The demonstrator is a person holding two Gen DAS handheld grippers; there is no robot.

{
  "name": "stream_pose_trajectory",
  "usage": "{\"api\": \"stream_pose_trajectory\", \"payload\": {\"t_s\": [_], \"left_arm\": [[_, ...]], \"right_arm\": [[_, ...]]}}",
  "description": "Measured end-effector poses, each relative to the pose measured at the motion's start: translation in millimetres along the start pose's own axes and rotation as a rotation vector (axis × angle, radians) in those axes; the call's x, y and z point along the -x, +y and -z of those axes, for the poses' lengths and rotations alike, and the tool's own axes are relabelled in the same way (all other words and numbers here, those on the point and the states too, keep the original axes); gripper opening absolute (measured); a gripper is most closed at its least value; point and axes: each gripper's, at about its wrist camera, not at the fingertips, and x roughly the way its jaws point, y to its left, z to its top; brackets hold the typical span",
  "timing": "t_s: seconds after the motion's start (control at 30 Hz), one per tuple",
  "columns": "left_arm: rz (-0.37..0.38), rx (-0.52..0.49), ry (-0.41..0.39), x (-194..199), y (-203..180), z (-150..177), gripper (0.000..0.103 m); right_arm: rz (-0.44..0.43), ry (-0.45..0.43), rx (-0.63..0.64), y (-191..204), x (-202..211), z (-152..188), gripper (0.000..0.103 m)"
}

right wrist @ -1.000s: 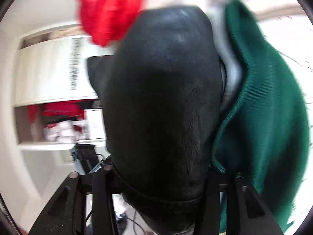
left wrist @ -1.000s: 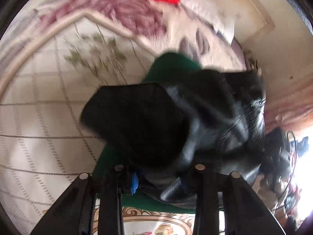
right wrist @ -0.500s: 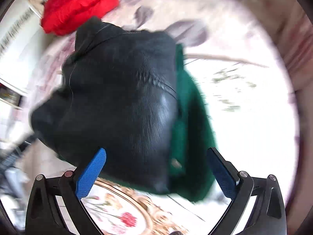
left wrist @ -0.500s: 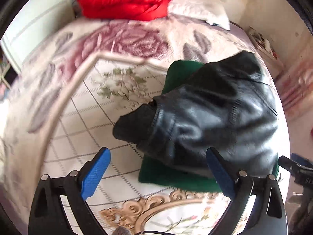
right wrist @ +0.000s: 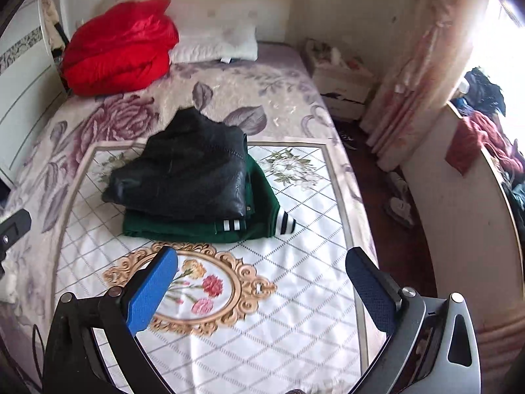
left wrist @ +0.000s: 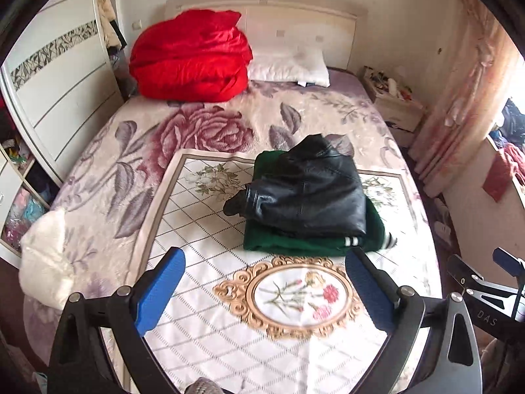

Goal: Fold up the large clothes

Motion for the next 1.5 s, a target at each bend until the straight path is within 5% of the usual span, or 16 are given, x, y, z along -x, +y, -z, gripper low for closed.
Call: {"api": "stream_pose_trajectory", "payload": {"t_s": [0.4, 0.67, 1.0, 1.5], "left_arm": [[0.018, -0.054, -0.085, 215.3, -2.2, 32.1, 0.100], [-0.004, -0.048, -0.154, 304.4, -3.1, 47.8, 0.099], [-0.033, -0.010, -0.179, 351.2, -1.3, 54.4, 0.100], [-0.040, 0.002, -0.221, 378.1, -2.0, 58.1, 0.101]], "right_arm": [[0.028, -0.159, -0.067, -28.0, 299.9, 59.4, 0.103], [-0.001, -0.248, -0.045, -39.6, 420.2, 83.4, 0.103], [-0.032, -0.293, -0.013, -51.9, 488.8, 94.7, 0.103], [-0.071, -0.319, -0.010, -73.4, 513.9, 88.6, 0.103]]}}
